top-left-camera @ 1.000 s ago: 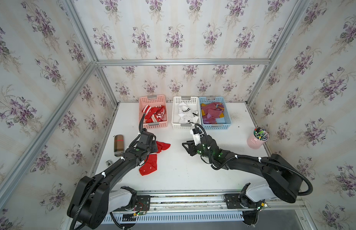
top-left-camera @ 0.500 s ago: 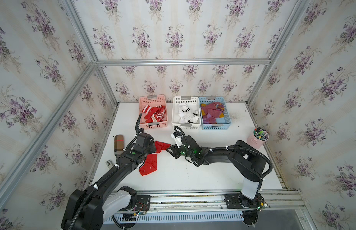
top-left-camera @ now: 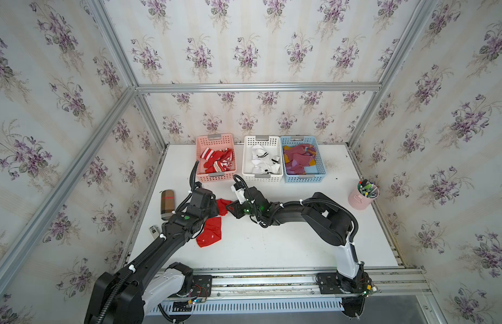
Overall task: Sort the socks into the basket by color
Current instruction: Pick up the sock at the center of the board.
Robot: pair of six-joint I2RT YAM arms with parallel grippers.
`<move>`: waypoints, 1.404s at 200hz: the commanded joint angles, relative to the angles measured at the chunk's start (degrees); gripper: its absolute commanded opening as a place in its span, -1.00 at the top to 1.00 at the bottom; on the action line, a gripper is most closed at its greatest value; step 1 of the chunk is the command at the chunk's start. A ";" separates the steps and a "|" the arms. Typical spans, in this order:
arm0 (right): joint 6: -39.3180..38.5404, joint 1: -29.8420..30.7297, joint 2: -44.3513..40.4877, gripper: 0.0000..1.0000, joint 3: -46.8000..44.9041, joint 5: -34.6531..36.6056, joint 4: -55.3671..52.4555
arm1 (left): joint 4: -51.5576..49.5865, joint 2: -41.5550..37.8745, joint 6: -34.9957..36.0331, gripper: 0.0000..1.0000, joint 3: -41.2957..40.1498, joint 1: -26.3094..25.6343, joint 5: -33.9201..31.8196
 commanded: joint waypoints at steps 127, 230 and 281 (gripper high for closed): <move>-2.21 0.06 3.70 0.72 7.02 7.43 -7.54 | -0.88 -0.93 0.85 -0.20 -0.18 0.01 -0.81; -10.51 -0.21 -6.49 0.92 11.45 13.17 -13.74 | -2.06 -2.53 1.32 -0.20 -0.37 0.03 -1.55; -12.82 -1.71 -8.23 0.92 15.81 13.86 -14.76 | -2.81 -3.76 1.32 -0.20 -0.80 0.04 -1.77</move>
